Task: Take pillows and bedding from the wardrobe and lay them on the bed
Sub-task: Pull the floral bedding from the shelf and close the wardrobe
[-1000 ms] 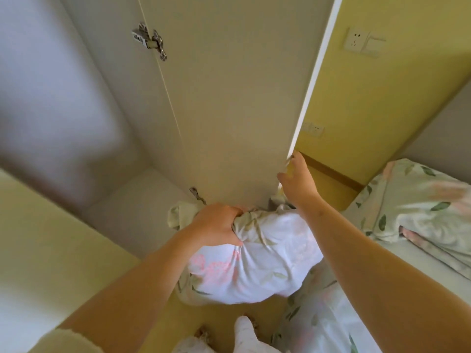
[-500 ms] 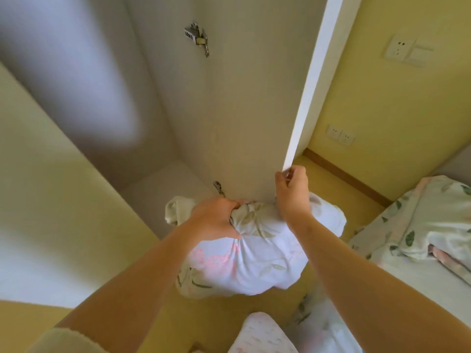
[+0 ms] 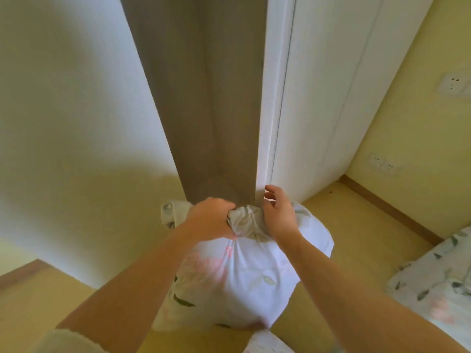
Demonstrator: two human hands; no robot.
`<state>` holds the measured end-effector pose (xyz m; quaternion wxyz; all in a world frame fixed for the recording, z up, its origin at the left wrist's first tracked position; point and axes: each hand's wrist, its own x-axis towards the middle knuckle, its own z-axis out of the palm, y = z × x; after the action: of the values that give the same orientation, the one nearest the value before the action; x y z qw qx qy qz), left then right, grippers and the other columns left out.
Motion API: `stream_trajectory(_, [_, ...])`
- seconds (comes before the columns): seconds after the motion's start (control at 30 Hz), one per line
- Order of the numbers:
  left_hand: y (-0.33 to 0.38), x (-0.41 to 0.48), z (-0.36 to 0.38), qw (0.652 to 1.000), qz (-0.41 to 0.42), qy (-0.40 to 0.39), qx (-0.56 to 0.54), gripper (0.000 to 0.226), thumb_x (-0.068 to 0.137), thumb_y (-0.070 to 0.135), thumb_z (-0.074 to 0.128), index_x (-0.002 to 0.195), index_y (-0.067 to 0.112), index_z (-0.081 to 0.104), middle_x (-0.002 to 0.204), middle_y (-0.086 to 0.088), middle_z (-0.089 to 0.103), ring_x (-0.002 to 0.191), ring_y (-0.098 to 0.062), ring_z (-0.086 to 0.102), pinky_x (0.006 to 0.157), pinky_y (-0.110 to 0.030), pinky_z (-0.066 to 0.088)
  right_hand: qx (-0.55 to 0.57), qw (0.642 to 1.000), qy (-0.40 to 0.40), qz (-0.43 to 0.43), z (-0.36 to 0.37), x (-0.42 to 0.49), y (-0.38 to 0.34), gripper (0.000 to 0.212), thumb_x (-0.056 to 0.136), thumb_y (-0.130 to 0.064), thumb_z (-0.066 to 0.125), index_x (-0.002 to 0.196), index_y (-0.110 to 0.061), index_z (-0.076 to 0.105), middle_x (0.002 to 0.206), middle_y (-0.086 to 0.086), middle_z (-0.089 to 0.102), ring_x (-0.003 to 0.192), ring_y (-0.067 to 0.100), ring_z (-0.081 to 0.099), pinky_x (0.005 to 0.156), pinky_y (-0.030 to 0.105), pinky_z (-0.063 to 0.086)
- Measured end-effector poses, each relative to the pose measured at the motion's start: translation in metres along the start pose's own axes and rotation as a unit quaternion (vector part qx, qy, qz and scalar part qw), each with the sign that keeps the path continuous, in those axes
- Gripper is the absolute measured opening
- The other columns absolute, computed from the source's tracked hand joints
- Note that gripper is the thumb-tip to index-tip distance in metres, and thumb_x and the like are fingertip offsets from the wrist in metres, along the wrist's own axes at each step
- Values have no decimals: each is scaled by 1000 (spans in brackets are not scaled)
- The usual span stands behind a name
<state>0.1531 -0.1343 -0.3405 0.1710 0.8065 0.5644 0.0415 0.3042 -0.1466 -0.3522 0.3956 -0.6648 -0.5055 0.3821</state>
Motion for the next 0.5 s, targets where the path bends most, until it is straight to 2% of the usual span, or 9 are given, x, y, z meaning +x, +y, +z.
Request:
stream_trajectory(0.1, [-23,-11,-11,999,-22,25,-5,24,69,37,73,75,18,59,73,0,60,74,-21,58,63,-28,43,-32,998,-49,-38,21,-1,-22,41,99,-13,35,138,-20,42,137,5,51,119,23,54,103,31,43])
stream_trajectory(0.17, [-35,-17,-21,998,-40,41,-8,25,70,36,73,81,16,62,76,2,62,74,-17,57,64,-27,43,-29,995,-70,-61,32,2,-36,42,98,-11,33,138,-21,43,137,5,51,118,23,54,104,34,44])
stream_trajectory(0.23, [-46,-22,-34,996,-55,61,-15,26,72,36,72,87,17,63,81,1,65,74,-15,56,66,-27,44,-21,993,-84,-83,41,4,-50,43,98,-7,32,138,-20,44,136,5,51,115,21,54,101,29,44])
stream_trajectory(0.33, [-56,-26,-57,992,-72,104,-17,27,72,35,72,88,15,64,83,-1,66,74,-15,55,66,-29,44,-7,987,-91,-130,50,9,-70,42,97,-6,35,135,-19,47,130,5,54,97,13,53,91,27,46])
stream_trajectory(0.43, [-62,-25,-81,986,-88,141,-21,27,70,33,73,86,14,63,79,0,62,74,-17,55,63,-29,40,-3,980,-89,-178,52,19,-92,40,96,-9,40,134,-18,49,113,-1,56,95,11,51,90,28,46])
stream_trajectory(0.5, [-63,-24,-96,983,-94,155,-9,26,70,34,73,83,15,61,76,3,58,73,-17,54,62,-28,38,-16,973,-91,-210,52,27,-108,40,96,-9,41,134,-18,48,117,0,56,101,12,53,95,29,46])
